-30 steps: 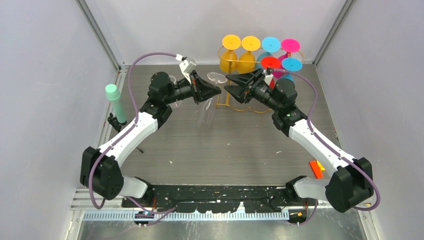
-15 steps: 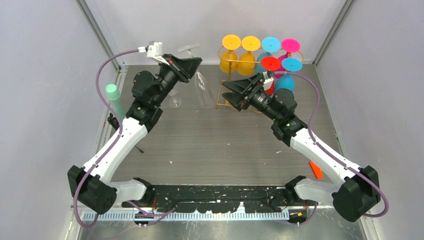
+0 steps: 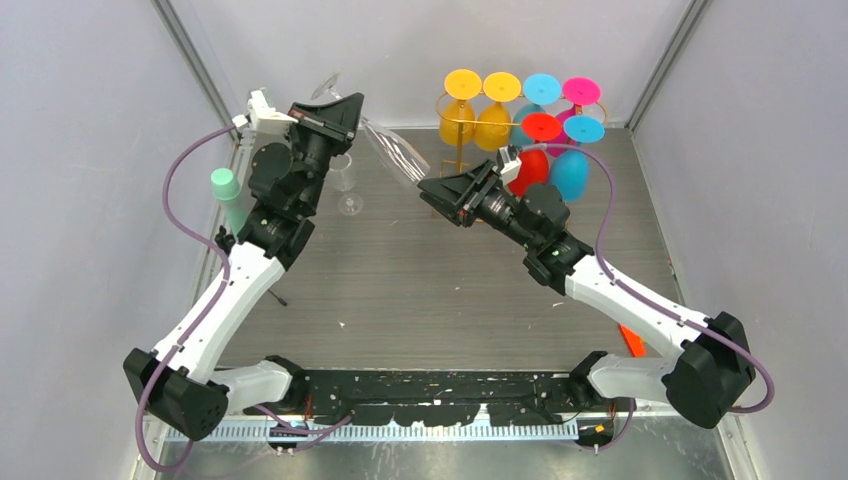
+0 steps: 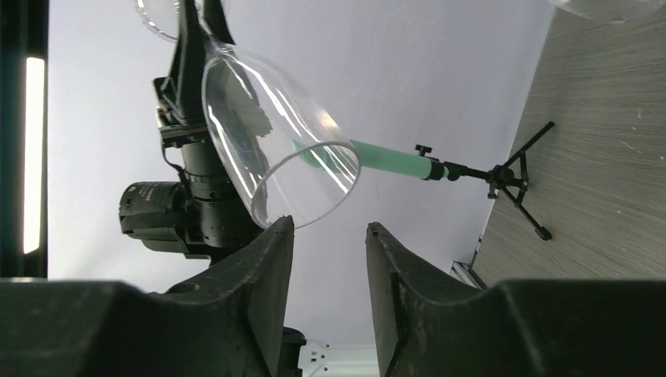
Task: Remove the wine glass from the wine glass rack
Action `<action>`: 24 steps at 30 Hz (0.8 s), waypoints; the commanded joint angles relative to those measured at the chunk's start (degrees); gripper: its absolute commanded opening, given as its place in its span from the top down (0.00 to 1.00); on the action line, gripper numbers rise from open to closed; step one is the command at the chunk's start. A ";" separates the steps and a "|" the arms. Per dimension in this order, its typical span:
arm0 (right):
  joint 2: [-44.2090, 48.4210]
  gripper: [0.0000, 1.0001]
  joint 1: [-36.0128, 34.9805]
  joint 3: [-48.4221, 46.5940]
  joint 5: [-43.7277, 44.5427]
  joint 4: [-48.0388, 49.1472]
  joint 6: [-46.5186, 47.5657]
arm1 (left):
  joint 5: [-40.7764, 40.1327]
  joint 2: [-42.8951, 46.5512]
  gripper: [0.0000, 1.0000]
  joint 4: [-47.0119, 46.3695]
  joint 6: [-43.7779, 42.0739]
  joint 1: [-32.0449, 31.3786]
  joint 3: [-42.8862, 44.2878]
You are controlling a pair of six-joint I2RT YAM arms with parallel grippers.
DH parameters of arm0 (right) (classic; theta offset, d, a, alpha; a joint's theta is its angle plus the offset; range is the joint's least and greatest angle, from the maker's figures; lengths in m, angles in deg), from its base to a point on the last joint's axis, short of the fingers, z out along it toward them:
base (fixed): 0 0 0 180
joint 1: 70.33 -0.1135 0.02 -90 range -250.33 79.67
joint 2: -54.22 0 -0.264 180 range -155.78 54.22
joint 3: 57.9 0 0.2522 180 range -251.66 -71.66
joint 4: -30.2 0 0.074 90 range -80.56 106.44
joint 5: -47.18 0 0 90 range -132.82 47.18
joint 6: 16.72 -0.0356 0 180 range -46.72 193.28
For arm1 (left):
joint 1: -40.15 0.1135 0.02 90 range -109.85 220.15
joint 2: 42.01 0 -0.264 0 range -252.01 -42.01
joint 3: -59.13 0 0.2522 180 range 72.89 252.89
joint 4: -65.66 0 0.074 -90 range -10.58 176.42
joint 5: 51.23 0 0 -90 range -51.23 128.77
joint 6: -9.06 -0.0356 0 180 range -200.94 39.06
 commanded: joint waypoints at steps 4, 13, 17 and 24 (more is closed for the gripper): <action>-0.21 0.61 -1.08 -0.92 3.44 17.26 -0.31 | -2.43 2.00 1.00 -2.16 6.04 0.05 -1.45; -0.11 0.80 -1.30 0.86 4.42 19.75 -1.15 | -4.69 2.73 1.00 -1.63 6.74 0.05 -1.29; -0.07 0.94 -1.39 1.80 4.63 19.28 -1.63 | -6.10 3.27 1.00 -1.84 6.68 0.05 -1.50; 0.62 1.00 -1.39 3.61 5.97 19.21 -2.67 | -6.78 1.70 1.00 -2.40 6.73 0.05 -0.15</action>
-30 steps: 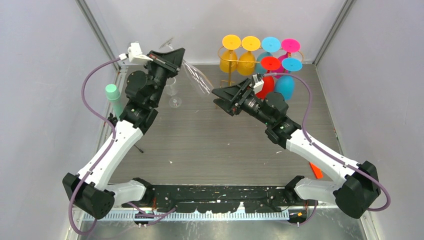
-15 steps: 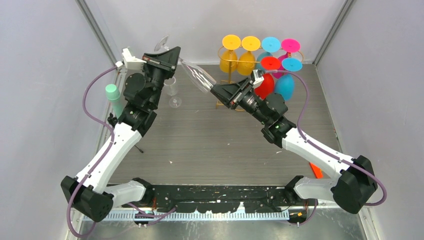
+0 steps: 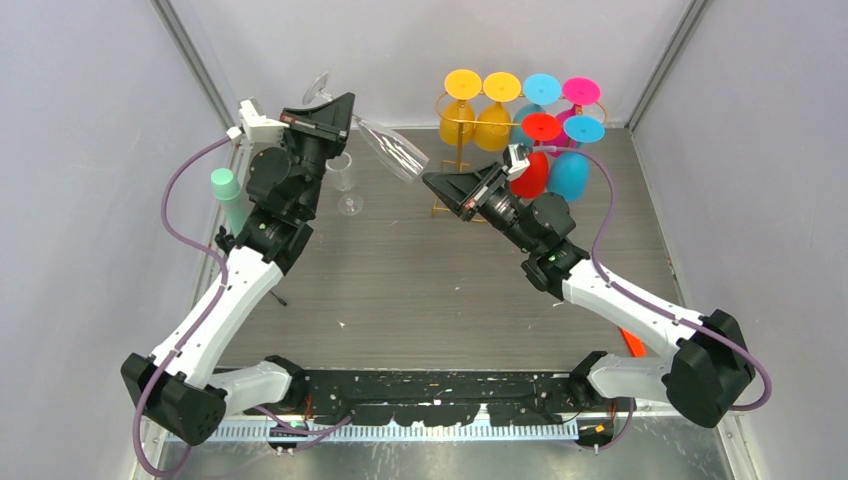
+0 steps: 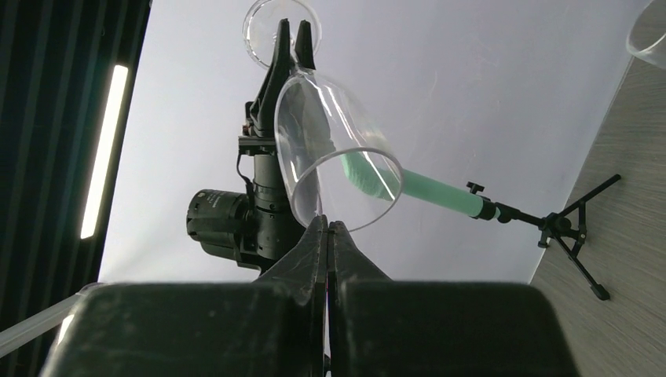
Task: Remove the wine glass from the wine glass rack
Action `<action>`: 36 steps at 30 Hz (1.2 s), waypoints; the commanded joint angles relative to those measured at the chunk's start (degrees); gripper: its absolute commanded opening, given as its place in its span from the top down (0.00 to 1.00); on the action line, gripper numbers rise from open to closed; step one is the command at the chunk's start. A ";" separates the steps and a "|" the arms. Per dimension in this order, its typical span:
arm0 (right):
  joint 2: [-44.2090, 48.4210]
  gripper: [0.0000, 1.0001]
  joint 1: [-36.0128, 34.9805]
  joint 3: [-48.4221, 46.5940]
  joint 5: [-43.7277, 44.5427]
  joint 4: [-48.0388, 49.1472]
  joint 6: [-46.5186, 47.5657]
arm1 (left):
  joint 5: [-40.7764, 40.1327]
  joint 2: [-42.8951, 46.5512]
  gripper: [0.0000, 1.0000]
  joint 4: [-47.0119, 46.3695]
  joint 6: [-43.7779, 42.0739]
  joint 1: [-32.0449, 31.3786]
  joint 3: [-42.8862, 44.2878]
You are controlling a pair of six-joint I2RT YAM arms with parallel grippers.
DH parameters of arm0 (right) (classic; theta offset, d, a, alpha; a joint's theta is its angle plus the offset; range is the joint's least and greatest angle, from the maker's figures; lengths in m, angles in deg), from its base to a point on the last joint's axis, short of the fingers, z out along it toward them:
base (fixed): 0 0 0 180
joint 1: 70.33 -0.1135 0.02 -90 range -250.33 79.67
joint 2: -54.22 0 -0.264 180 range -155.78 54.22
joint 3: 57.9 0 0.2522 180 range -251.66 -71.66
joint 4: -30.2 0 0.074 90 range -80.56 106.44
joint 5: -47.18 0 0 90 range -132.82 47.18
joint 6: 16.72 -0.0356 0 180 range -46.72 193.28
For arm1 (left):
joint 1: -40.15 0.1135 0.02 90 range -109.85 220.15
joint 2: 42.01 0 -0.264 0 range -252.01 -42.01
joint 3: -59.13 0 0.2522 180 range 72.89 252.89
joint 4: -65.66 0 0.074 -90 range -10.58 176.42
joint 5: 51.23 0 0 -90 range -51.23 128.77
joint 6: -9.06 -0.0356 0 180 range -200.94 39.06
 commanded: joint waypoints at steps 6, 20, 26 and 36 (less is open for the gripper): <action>2.56 0.79 -0.46 1.78 2.41 7.25 0.97 | -1.07 -0.49 1.00 -2.51 1.01 0.05 1.06; 1.08 0.50 -0.55 -0.17 2.29 7.51 1.71 | 1.81 -1.74 1.00 -2.28 4.51 0.05 0.83; -2.08 0.57 -0.63 -3.48 1.93 7.88 1.80 | 2.32 -1.25 1.00 -2.18 4.70 0.05 -0.02; -5.71 0.72 -1.22 -8.79 1.87 4.75 3.17 | 2.29 0.64 1.00 -3.51 6.55 0.05 -4.39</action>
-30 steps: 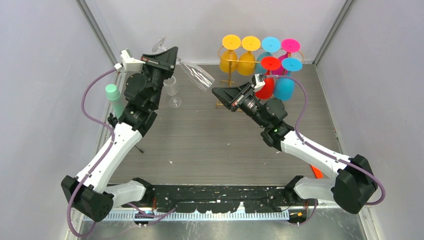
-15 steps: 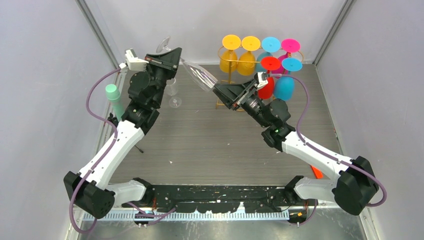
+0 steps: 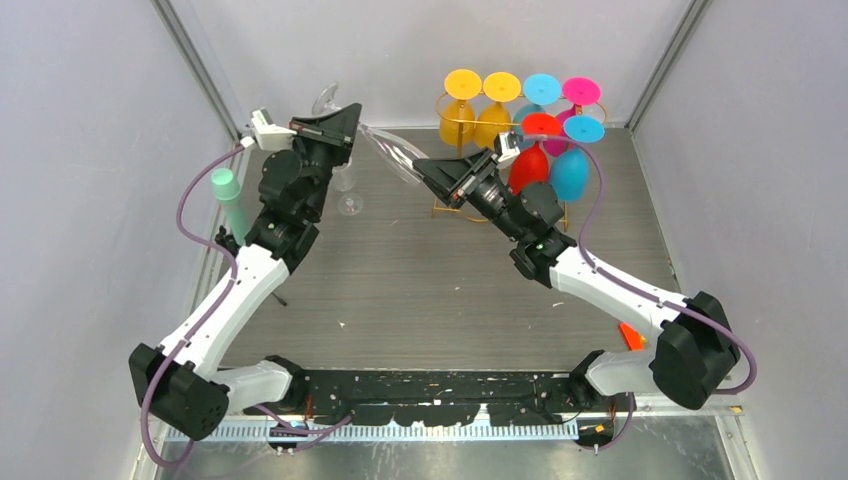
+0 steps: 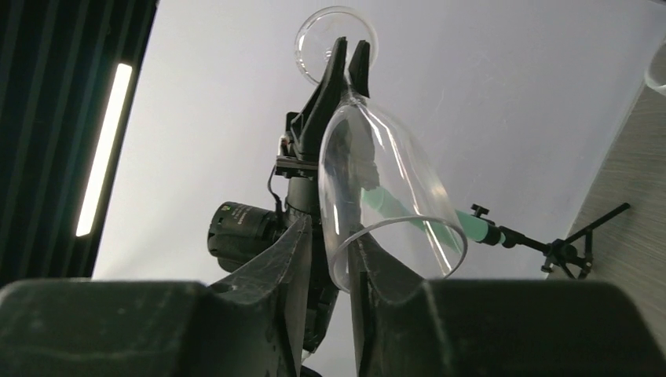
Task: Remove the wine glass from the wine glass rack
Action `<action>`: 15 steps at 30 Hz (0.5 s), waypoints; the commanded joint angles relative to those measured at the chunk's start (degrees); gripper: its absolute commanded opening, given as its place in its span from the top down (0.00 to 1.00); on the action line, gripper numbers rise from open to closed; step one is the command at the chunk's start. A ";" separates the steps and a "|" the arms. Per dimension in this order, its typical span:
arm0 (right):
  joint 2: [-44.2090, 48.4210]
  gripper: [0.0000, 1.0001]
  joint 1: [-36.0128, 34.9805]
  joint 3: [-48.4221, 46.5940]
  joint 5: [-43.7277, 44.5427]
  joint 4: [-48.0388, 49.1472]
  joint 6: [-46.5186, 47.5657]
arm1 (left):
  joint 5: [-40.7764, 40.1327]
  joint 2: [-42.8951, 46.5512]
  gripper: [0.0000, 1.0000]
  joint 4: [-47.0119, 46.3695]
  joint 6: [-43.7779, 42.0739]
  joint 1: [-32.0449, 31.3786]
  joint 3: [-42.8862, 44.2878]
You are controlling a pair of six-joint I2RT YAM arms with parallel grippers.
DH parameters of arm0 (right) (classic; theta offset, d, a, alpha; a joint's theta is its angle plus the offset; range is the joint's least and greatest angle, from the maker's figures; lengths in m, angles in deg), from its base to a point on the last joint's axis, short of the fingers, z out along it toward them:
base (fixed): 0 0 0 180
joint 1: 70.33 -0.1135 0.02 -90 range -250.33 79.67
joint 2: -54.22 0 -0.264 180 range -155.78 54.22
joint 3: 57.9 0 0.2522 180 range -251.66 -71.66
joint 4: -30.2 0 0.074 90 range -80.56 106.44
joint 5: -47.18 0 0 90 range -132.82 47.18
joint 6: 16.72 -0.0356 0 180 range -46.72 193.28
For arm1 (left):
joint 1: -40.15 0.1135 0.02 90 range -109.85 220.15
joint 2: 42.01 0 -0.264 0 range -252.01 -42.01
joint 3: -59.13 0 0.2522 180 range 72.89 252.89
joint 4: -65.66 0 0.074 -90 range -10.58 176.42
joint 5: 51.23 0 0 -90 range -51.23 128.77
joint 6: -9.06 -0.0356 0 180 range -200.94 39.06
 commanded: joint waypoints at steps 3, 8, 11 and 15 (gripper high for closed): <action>-0.24 0.85 -0.97 -5.71 2.04 -3.04 4.70 | 0.51 3.49 0.98 -2.23 -0.68 -0.30 -1.82; -0.23 0.99 -1.59 -8.69 3.74 -8.49 10.14 | 1.16 5.60 0.89 -1.77 -2.11 -0.30 -3.30; -0.24 1.00 -2.12 -9.84 4.58 -11.24 14.10 | 2.25 7.77 0.74 -1.26 -3.01 -0.30 -4.86; -0.09 1.00 -2.89 -11.24 5.92 -13.72 18.47 | 4.47 10.20 0.40 0.37 -4.80 -0.30 -5.78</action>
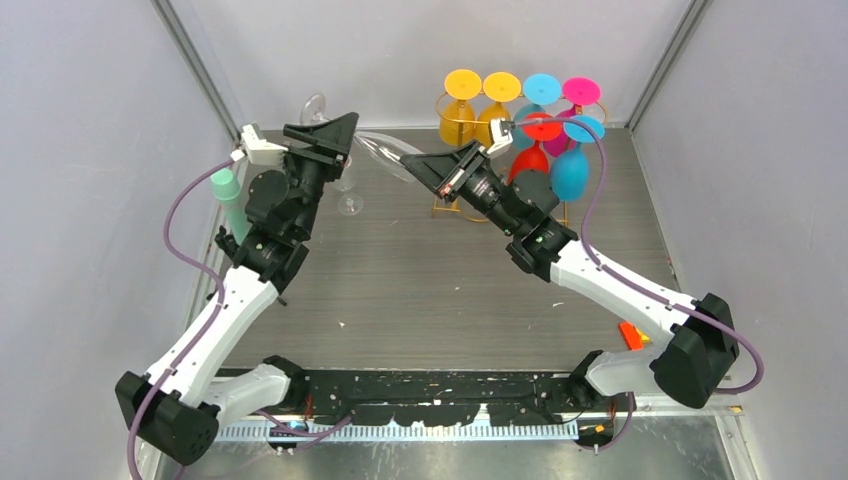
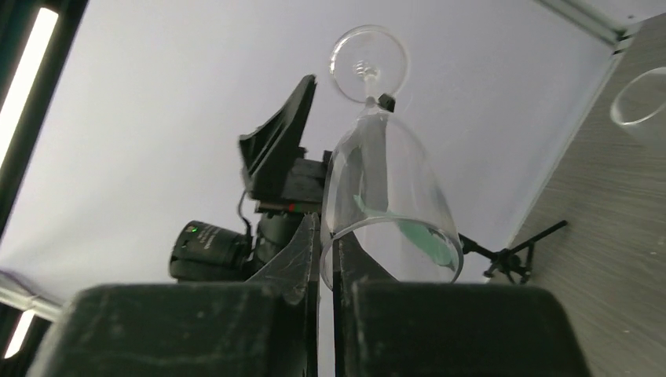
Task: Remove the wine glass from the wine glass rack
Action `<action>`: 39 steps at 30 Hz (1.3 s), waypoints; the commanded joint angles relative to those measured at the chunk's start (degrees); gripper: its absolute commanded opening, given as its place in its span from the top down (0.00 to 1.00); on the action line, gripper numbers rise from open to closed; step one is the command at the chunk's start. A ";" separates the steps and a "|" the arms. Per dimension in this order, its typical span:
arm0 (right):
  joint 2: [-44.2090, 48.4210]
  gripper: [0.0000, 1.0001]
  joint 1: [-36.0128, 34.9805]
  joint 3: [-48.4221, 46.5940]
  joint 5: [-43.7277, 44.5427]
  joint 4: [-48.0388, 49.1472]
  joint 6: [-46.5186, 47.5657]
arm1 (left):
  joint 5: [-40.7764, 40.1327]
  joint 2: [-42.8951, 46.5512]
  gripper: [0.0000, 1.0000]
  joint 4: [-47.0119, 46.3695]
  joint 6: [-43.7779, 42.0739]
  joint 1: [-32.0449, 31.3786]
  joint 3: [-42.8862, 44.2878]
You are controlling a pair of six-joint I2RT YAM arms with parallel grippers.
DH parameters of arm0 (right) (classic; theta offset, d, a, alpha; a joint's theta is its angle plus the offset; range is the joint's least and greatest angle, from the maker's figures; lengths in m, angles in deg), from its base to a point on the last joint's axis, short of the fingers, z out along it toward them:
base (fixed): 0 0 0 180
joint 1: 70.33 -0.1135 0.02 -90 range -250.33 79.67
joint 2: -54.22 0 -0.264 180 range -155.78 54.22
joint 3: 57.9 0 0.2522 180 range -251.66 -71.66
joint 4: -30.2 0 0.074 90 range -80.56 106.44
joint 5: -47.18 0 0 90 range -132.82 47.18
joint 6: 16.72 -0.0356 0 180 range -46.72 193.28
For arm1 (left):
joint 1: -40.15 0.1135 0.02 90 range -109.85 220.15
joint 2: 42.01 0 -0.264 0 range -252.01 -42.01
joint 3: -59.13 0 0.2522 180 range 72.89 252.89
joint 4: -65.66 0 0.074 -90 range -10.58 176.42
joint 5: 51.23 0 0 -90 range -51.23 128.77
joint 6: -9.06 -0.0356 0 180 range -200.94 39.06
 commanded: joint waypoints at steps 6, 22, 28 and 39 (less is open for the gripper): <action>1.41 1.00 -0.76 -5.95 7.17 -9.47 15.14 | 9.25 6.36 0.00 7.16 -5.20 -0.59 -0.99; -5.45 1.00 -1.96 -33.70 5.46 -62.03 49.17 | 14.87 19.40 0.00 28.25 -33.62 -0.59 -0.41; -15.75 1.00 -4.34 -46.92 9.89 -81.07 59.04 | 12.39 20.39 0.00 35.55 -40.34 -0.59 2.72; -40.85 1.00 -5.14 -72.58 13.32 -99.03 63.88 | 1.57 26.52 0.00 42.90 -47.12 -0.59 0.52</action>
